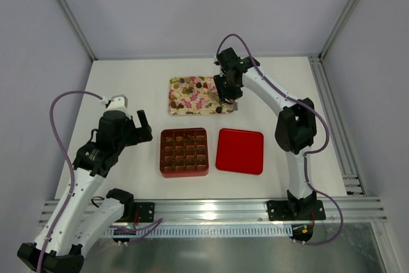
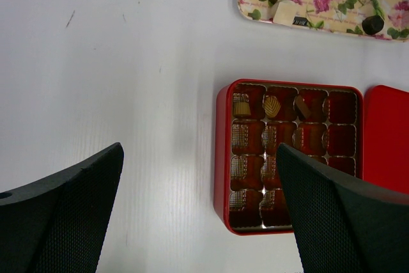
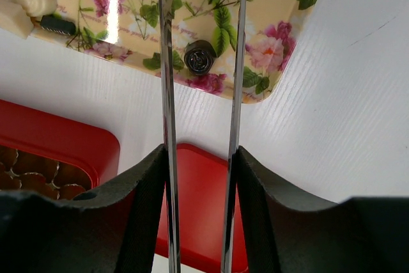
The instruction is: Pack the chocolate
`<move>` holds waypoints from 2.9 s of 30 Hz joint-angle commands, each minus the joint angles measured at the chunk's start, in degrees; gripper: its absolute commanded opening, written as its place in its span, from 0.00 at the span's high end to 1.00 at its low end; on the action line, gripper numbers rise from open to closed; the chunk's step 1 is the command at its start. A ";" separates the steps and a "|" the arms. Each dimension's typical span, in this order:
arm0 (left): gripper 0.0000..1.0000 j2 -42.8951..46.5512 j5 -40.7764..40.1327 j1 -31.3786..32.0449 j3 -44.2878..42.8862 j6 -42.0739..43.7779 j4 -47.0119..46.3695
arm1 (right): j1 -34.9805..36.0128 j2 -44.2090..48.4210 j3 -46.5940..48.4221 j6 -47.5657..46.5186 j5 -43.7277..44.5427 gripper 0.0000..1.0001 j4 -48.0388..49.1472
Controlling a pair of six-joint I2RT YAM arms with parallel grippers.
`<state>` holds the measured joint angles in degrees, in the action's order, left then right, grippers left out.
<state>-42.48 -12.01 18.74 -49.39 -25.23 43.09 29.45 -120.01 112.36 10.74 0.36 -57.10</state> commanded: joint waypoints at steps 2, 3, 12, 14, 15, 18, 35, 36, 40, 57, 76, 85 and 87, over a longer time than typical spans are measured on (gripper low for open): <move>0.00 0.64 -1.00 -0.20 -0.54 -0.08 -1.52 | 0.08 0.74 1.90 0.07 0.34 0.55 0.59; 0.00 0.73 -1.00 -0.20 -0.54 -0.08 -1.61 | 0.08 0.82 1.73 0.07 0.34 0.55 0.59; 0.00 0.64 -1.00 -0.20 -0.54 -0.08 -1.61 | 0.08 1.53 0.67 0.07 0.34 0.59 0.68; 0.00 0.73 -1.00 -0.20 -0.54 -0.08 -1.61 | 0.08 1.53 0.50 0.24 0.34 0.60 0.68; 0.00 0.73 -1.00 -0.20 -0.45 -0.08 -1.61 | 0.08 1.70 0.50 0.07 0.34 0.61 0.76; 0.00 0.73 -1.00 -0.11 -0.54 -0.08 -1.61 | 0.08 1.88 0.76 0.24 0.34 0.63 0.77; 0.00 0.91 -1.17 -0.20 -0.54 -0.17 -1.61 | -0.10 5.75 0.58 0.42 0.43 0.63 0.32; 0.00 0.91 -1.17 -0.11 -0.54 -0.17 -1.61 | -0.10 5.83 0.67 0.33 0.34 0.63 0.32; 0.00 1.08 -1.17 -0.20 -0.54 -0.17 -1.61 | -0.18 6.54 0.41 0.42 0.34 0.63 0.15; 0.00 0.99 -1.17 -0.20 -0.54 -0.17 -1.61 | -0.10 14.87 -3.98 0.42 -4.93 0.64 -0.64; 0.00 1.00 -1.17 -0.20 -0.54 -0.17 -1.61 | 11.32 32.91 -22.70 3.23 -7.13 0.64 -0.82; 0.00 1.00 -1.09 -0.11 -0.45 -0.25 -1.52 | 15.46 33.26 -26.66 4.73 -5.02 0.64 0.41; 0.00 0.99 -1.09 -0.20 -0.45 -0.25 -1.43 | 15.63 33.08 -26.75 4.90 -5.02 0.64 0.76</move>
<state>-42.09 -12.05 18.74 -49.39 -25.26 43.11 44.80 -89.12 85.47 14.46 -5.91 -58.46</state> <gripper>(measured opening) 0.996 0.368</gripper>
